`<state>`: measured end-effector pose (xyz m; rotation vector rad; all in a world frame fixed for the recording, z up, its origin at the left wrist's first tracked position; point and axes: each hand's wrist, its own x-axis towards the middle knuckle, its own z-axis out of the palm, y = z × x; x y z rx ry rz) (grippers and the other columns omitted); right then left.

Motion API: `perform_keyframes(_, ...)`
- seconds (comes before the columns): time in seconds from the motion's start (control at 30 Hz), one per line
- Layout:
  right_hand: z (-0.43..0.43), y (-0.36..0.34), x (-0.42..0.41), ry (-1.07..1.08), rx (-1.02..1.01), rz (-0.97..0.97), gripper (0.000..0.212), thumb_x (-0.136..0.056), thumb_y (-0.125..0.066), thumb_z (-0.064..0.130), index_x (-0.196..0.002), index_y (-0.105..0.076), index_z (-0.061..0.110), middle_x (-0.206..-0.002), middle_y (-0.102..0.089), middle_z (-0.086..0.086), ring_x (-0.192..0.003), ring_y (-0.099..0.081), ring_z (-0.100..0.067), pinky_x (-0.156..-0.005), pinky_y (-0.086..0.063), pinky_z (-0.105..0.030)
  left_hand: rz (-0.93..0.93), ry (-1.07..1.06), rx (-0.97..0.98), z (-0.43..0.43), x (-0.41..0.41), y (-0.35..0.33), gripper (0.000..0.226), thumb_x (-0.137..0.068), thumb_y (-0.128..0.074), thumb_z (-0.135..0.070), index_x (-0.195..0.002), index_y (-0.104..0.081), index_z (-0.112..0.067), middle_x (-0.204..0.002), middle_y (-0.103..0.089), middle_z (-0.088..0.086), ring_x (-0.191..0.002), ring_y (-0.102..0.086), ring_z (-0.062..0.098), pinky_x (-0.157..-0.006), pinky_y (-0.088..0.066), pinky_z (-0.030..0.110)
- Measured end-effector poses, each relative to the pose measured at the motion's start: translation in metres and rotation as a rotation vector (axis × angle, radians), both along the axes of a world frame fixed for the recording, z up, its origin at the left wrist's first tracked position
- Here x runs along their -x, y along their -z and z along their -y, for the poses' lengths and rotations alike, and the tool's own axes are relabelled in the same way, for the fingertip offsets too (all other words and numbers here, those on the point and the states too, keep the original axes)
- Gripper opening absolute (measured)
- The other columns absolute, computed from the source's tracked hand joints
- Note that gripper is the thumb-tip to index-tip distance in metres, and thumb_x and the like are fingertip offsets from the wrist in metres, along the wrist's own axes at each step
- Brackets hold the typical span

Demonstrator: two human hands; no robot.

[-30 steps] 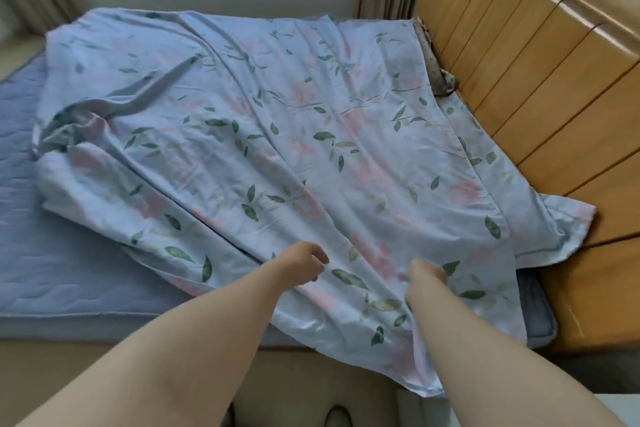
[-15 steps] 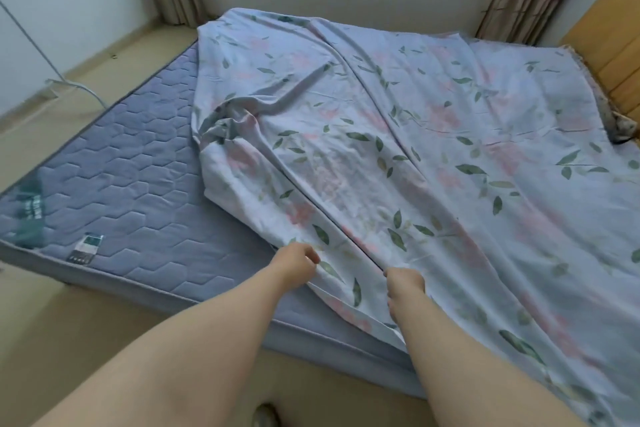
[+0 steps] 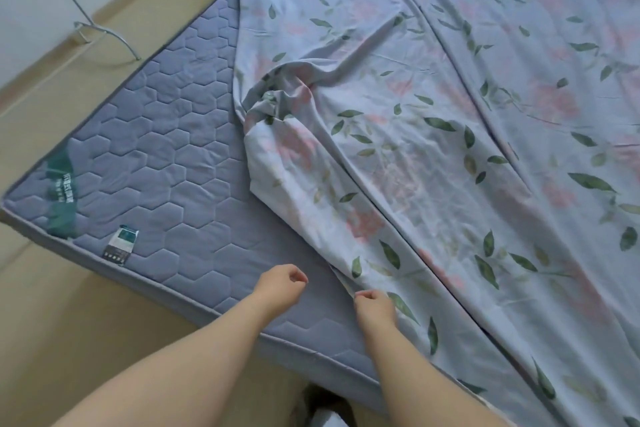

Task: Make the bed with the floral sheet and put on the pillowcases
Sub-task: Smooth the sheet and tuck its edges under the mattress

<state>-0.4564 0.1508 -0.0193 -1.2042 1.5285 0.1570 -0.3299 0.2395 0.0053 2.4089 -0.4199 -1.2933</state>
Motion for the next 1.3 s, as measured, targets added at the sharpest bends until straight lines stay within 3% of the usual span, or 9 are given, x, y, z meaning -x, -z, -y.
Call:
perform_keyframes(0.2, 0.007, 0.045, -0.047, -0.427, -0.029, -0.222, 0.037, -0.094, -0.036, 0.014, -0.119, -0.061, 0.022, -0.129, -0.059, -0.003, -0.118, -0.052, -0.026, -0.102, -0.040, -0.033, -0.021, -0.047, -0.053, 0.013, -0.047, 0.050, 0.021, -0.090, -0.043, -0.014, -0.097, -0.062, -0.021, -0.106, -0.066, 0.007, -0.095, -0.064, 0.023, -0.082, -0.049, 0.027)
perform_keyframes(0.33, 0.005, 0.075, -0.069, -0.756, 0.034, -0.322, 0.045, -0.096, -0.031, 0.016, -0.138, -0.045, 0.025, -0.159, -0.017, 0.002, -0.142, -0.023, -0.024, -0.113, -0.025, -0.039, -0.036, 0.049, -0.115, 0.014, -0.067, 0.084, 0.029, -0.091, -0.042, -0.013, -0.110, -0.063, -0.017, -0.113, -0.067, 0.010, -0.099, -0.061, 0.025, -0.079, -0.047, 0.025)
perform_keyframes(0.53, 0.013, 0.122, -0.094, -0.799, 0.095, -0.460, 0.053, -0.096, -0.035, 0.018, -0.147, -0.024, 0.019, -0.160, -0.004, 0.003, -0.144, -0.013, -0.029, -0.114, -0.021, -0.042, -0.078, 0.127, -0.137, 0.005, -0.095, 0.127, 0.029, -0.095, -0.043, -0.018, -0.121, -0.055, -0.019, -0.106, -0.064, 0.009, -0.089, -0.057, 0.022, -0.074, -0.040, 0.021)
perform_keyframes(0.7, 0.012, 0.122, -0.101, -0.377, 0.214, -0.327, 0.036, -0.090, -0.038, -0.001, -0.114, -0.060, 0.012, -0.118, -0.060, -0.010, -0.113, -0.055, -0.031, -0.084, -0.043, -0.031, -0.029, 0.238, -0.134, -0.002, -0.110, 0.133, 0.036, -0.095, -0.041, -0.016, -0.131, -0.046, -0.021, -0.112, -0.063, 0.009, -0.087, -0.053, 0.022, -0.080, -0.045, 0.029)
perform_keyframes(0.87, -0.004, 0.075, -0.084, -0.015, 0.096, -0.064, 0.025, -0.082, -0.037, -0.006, -0.083, -0.050, 0.016, -0.073, -0.050, -0.002, -0.068, -0.046, -0.021, -0.053, -0.031, -0.027, 0.028, 0.435, 0.075, 0.009, -0.101, 0.095, 0.067, -0.093, -0.044, -0.009, -0.149, -0.012, -0.028, -0.144, -0.031, 0.008, -0.116, -0.050, 0.027, -0.096, -0.042, 0.033)
perform_keyframes(0.97, -0.008, 0.046, -0.075, -0.040, 0.040, 0.005, 0.033, -0.082, -0.037, -0.009, -0.062, -0.050, 0.014, -0.065, -0.048, -0.003, -0.066, -0.042, -0.019, -0.053, -0.030, -0.025, 0.069, 0.772, 0.048, 0.017, -0.088, 0.066, 0.067, -0.091, -0.051, -0.012, -0.146, -0.020, -0.034, -0.157, -0.001, 0.001, -0.142, -0.019, 0.025, -0.113, -0.029, 0.040)
perform_keyframes(1.03, -0.003, 0.018, -0.069, -0.035, 0.004, 0.045, 0.039, -0.081, -0.037, -0.013, -0.052, -0.046, 0.012, -0.057, -0.043, -0.004, -0.059, -0.038, -0.016, -0.049, -0.029, -0.021, 0.239, 0.980, -0.021, 0.019, -0.083, 0.046, 0.053, -0.091, -0.053, -0.020, -0.140, -0.035, -0.032, -0.158, -0.005, -0.004, -0.145, -0.011, 0.025, -0.113, -0.026, 0.042)
perform_keyframes(1.17, 0.012, -0.032, -0.053, -0.060, 0.025, 0.097, 0.044, -0.082, -0.036, -0.013, -0.047, -0.043, 0.014, -0.048, -0.039, 0.001, -0.052, -0.034, -0.013, -0.046, -0.025, -0.020, 0.626, 0.863, 0.150, 0.018, -0.091, 0.010, 0.025, -0.082, -0.063, -0.033, -0.104, -0.063, -0.022, -0.121, -0.055, -0.004, -0.118, -0.050, 0.022, -0.086, -0.040, 0.035)
perform_keyframes(1.3, 0.024, -0.076, -0.044, -0.077, 0.102, 0.118, 0.049, -0.082, -0.035, -0.011, -0.043, -0.040, 0.017, -0.053, -0.037, 0.000, -0.052, -0.030, -0.015, -0.048, -0.022, -0.023, 0.691, 0.719, 0.459, 0.026, -0.103, -0.029, 0.030, -0.047, -0.083, 0.000, -0.060, -0.058, -0.011, -0.083, -0.066, 0.004, -0.058, -0.062, 0.024, -0.050, -0.038, 0.019)
